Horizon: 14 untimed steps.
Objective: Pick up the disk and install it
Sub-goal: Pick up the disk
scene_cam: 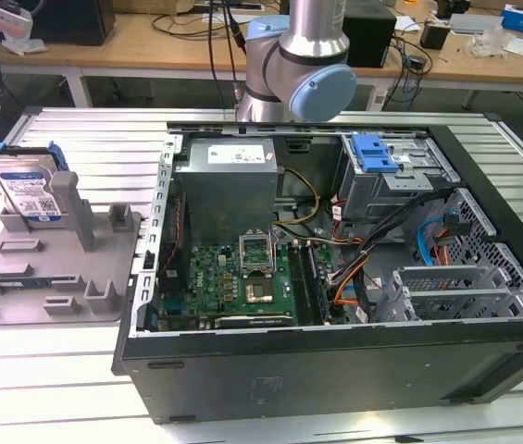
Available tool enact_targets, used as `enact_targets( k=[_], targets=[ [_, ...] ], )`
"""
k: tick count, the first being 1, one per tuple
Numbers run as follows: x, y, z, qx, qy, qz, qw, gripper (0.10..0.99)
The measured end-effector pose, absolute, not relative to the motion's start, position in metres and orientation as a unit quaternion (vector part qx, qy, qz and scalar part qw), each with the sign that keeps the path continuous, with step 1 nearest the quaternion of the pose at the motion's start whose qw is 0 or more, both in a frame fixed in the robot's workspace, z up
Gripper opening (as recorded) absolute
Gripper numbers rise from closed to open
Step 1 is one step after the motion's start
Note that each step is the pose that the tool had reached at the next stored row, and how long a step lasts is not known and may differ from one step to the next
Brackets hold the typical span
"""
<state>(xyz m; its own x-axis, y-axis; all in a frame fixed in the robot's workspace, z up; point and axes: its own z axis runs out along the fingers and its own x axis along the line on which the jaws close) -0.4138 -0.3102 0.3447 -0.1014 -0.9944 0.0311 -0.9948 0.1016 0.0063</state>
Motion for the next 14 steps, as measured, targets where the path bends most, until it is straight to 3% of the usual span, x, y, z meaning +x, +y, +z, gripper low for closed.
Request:
enact_targets(
  k=[14],
  targets=[
    [-0.4153,-0.3094,0.3359,0.670,-0.742,0.012,0.018,0.482]
  ],
)
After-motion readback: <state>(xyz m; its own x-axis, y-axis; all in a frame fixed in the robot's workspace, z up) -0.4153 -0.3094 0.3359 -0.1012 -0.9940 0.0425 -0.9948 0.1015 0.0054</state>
